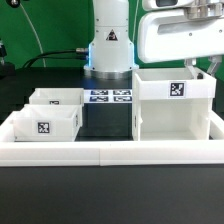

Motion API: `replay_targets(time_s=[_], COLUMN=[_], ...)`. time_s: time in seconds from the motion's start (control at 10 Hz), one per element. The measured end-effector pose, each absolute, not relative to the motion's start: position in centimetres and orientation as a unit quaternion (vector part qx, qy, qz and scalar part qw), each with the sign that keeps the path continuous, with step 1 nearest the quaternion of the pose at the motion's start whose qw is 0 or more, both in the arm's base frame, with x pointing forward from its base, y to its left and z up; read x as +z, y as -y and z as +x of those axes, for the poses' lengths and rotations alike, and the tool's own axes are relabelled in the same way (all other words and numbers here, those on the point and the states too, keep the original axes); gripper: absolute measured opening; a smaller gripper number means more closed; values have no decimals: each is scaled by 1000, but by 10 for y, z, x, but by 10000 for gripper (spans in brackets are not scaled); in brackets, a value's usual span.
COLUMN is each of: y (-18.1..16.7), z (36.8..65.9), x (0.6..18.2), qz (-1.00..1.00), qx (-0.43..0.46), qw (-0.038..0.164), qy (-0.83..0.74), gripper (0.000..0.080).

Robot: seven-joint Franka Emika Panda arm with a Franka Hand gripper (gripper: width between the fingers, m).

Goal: Assemble drawer

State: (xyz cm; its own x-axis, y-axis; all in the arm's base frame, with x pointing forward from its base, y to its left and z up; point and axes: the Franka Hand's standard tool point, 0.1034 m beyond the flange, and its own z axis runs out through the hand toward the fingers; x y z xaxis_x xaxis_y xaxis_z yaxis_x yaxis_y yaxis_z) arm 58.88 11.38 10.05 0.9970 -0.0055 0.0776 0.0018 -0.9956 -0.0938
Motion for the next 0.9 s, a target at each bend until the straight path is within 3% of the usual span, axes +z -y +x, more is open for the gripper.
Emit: replay_targets(time_s=[0.9], y=[-116], z=[593], x=[102], qz=[-964], qx=[-36], qw=[72], qy=[-252], gripper=[39])
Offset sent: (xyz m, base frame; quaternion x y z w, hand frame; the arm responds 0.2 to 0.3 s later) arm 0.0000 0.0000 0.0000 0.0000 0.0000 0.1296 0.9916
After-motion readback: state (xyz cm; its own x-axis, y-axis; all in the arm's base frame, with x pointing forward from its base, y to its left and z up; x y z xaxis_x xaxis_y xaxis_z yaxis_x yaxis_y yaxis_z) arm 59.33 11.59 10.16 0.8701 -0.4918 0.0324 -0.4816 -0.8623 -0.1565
